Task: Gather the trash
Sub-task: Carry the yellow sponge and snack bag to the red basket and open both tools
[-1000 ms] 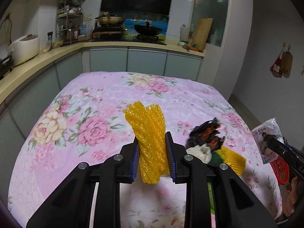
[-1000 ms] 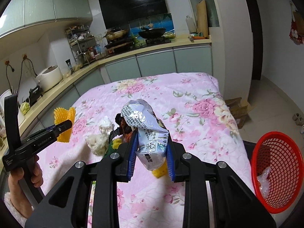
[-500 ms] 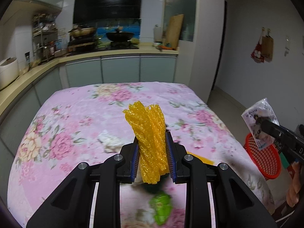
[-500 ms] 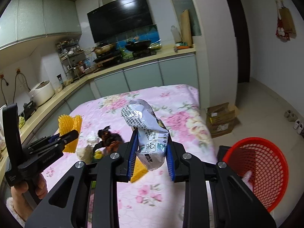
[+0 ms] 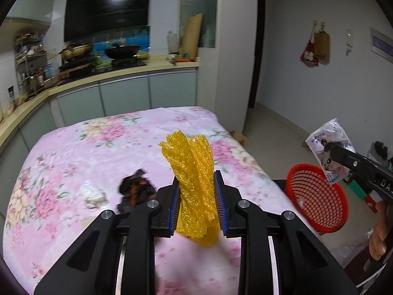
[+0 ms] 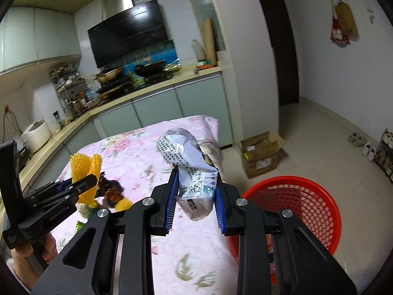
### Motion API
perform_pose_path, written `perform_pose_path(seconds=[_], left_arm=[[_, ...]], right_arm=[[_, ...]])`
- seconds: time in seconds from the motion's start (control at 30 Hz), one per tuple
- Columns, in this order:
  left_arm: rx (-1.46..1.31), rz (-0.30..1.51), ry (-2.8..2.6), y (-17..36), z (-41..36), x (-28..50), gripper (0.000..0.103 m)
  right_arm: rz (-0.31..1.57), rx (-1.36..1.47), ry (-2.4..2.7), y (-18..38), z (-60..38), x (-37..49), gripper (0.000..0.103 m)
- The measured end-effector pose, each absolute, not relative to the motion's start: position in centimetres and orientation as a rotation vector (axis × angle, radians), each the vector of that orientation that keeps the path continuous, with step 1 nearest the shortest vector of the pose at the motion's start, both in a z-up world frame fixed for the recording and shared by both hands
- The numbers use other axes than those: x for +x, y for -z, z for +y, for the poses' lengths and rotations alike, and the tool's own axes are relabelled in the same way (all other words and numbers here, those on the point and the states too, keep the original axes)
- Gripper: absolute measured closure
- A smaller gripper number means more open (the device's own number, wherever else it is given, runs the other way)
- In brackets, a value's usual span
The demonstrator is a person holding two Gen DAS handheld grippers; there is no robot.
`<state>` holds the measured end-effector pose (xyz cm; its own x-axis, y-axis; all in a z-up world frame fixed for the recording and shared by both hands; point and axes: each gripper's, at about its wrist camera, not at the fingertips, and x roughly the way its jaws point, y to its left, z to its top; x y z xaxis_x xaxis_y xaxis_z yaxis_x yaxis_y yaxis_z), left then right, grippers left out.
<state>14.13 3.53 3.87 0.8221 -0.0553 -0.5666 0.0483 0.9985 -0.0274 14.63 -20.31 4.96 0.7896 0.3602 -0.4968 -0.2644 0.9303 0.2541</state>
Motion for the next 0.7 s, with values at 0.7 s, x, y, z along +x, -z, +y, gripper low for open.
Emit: perform_pose_path(seconds=[0.7], left_arm=[[0.038, 0.644, 0.236, -3.6, -6.0, 17.7, 0.079]], right_arm=[[0.623, 0.322, -0.14, -3.4, -28.7, 15.9, 0.076]])
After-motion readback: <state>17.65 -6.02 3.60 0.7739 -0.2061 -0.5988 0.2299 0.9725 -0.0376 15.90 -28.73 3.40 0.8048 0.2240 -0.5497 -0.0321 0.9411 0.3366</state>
